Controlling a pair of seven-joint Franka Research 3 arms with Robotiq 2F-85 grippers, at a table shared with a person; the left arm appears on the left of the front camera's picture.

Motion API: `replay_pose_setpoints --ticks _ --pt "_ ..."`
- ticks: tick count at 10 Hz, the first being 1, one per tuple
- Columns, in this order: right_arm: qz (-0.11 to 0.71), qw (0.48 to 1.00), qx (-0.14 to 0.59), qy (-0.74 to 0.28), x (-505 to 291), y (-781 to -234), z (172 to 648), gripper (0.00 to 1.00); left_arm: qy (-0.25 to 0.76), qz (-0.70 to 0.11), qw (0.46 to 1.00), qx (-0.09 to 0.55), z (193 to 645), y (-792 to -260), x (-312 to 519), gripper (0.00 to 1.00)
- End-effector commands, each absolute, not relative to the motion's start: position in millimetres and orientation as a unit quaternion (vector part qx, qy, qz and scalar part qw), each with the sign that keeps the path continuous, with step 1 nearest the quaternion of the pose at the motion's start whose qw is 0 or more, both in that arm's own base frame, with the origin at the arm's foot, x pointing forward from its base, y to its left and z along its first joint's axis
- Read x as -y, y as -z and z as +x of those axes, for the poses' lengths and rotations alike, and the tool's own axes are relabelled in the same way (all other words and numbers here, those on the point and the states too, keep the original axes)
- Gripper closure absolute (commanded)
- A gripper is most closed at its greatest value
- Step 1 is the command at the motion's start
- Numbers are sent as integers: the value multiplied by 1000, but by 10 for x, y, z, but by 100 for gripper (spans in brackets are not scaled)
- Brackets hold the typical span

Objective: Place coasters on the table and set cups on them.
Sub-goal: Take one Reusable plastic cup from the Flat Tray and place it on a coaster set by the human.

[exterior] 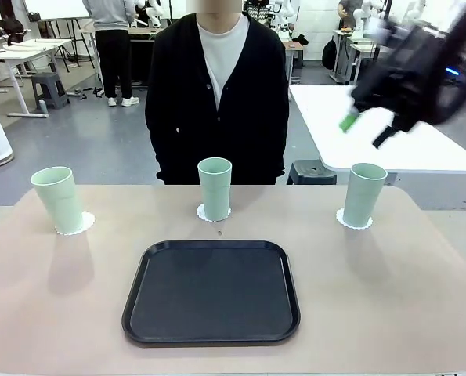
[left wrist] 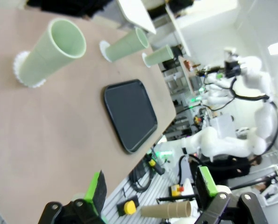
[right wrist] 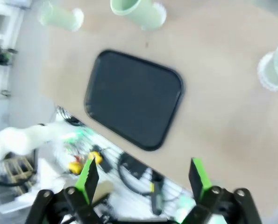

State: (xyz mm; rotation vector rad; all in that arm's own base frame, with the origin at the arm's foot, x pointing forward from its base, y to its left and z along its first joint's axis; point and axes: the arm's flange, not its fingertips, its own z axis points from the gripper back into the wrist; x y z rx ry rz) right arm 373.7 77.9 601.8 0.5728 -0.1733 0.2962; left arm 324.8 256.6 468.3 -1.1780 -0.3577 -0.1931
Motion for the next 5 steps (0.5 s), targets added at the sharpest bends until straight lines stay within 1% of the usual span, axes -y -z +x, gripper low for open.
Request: replay_pose_setpoints --ticks 1,3,5 --pt "367 921 101 -82 -179 -5430 3453 0 93 -553 810 168 3225 -4707 -2575 0" --pt "451 884 105 -61 459 -4924 3379 0 93 -553 810 168 3225 -4707 -2575 0" --pt "490 858 144 -49 1004 -4592 3306 0 93 -553 810 168 3225 -4707 -2575 0"
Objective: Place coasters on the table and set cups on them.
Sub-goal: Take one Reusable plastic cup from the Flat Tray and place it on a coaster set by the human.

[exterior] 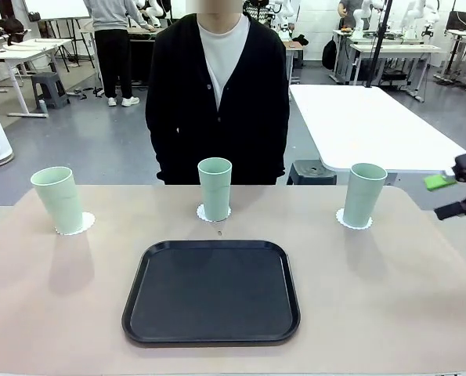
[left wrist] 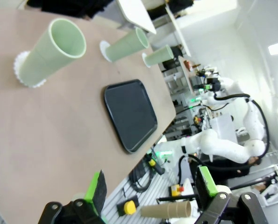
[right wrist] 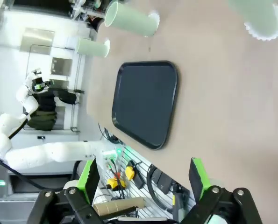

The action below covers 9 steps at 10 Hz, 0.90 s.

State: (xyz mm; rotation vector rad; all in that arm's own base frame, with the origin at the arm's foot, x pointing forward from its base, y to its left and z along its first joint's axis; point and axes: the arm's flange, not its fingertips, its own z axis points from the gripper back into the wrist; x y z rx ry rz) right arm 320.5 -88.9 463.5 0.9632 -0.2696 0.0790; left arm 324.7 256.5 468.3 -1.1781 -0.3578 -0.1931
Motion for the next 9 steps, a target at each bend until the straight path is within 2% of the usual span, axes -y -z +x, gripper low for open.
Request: replay_pose_setpoints --ticks 1,6,9 --pt "500 850 162 -45 1233 -4530 3300 0 93 -553 810 168 3225 -4707 -2575 0" --pt "552 814 181 -20 1823 -4378 3366 0 93 -553 810 168 3225 -4707 -2575 0" --pt "566 811 144 -38 1935 -4350 3398 0 93 -553 810 168 3225 -4707 -2575 0"
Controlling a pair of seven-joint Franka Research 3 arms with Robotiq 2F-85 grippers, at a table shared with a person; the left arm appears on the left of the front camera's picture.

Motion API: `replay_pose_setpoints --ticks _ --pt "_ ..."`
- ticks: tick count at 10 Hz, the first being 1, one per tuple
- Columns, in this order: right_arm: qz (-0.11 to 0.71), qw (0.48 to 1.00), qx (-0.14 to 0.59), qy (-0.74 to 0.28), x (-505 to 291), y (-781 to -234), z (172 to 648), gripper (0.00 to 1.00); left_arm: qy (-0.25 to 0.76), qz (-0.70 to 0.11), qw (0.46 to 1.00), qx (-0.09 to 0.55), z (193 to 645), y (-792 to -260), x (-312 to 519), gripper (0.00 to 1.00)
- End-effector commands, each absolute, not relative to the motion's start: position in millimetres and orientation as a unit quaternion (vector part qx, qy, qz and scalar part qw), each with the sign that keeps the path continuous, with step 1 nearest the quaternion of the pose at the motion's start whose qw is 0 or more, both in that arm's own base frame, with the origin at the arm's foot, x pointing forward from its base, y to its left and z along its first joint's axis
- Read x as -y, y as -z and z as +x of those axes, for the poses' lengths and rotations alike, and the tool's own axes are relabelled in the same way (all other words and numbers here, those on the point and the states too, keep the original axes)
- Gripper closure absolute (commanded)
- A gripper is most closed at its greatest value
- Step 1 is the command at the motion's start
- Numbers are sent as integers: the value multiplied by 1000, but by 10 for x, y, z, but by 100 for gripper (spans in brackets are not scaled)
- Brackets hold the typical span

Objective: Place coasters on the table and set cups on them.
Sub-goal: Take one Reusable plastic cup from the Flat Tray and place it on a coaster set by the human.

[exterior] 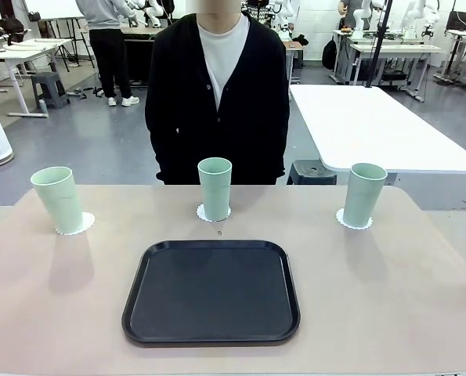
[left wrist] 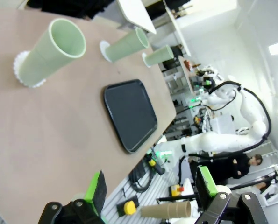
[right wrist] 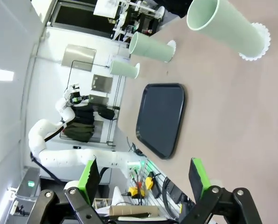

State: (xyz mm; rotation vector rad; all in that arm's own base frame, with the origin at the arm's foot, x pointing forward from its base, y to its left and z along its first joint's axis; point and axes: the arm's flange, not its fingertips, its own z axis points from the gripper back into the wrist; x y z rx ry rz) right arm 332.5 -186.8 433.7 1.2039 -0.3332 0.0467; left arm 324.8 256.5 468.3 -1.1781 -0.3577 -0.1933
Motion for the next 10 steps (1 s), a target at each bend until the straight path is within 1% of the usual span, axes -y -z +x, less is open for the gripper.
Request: replay_pose_setpoints --ticks 1,2,10 --pt "558 819 120 -56 1856 -4361 3435 0 93 -553 810 168 3225 -4707 -2575 0" --pt "564 811 156 -22 1868 -4337 3325 0 93 -553 810 168 3225 -4707 -2575 0" --pt "564 811 156 -22 1868 -4337 3325 0 93 -553 810 168 3225 -4707 -2575 0"
